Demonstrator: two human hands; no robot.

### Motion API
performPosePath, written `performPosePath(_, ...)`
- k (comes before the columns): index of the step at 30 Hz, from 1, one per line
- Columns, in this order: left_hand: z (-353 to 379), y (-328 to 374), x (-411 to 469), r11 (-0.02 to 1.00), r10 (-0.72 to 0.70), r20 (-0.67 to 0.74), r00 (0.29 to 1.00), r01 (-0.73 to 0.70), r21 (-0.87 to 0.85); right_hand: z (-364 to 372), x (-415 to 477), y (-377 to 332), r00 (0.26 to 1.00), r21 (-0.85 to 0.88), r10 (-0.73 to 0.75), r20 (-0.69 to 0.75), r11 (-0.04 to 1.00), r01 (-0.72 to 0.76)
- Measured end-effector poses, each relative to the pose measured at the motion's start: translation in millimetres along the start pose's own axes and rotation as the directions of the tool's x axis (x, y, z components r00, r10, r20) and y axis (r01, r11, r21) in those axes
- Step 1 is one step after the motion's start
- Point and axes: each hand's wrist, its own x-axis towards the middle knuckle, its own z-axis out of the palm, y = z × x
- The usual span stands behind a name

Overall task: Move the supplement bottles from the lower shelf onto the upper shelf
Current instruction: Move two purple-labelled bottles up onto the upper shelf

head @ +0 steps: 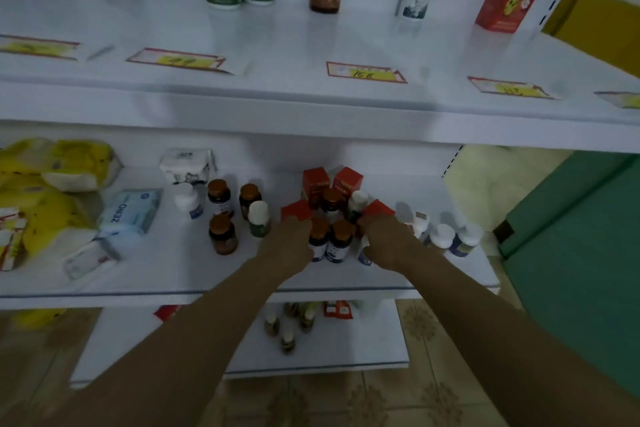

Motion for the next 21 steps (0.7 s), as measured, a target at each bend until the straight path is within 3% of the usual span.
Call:
performPosePath(5,9,3,36,0.982,0.047,-0.046,0.998,-0.038,0.185,31,42,5,1.000,-0.110,0.021,-0.008,0.994,-0.022)
performPosePath(9,23,4,67,0.938,0.079,-0.035,0.996,-0.063,0.341,56,64,7,0.995,-0.101,0.043,-0.090,0.994,-0.052)
performPosePath(12,37,4,74,0.941,0.063,-0.013,0.998,-0.055,0.333,70,69,9,0.976,-0.046,0.049,-0.212,0.997,-0.060)
performPosePath(17,44,8,77,0.958,0.060,-0.071,0.996,-0.038,0.283,78,70,9,0.968,0.151,0.122,-0.219,0.984,-0.090)
performPosePath(21,39,7,76,0.970,0.074,-0.078,0.994,-0.053,0.237,74,54,12,0.965,0.231,0.099,-0.242,0.972,-0.041)
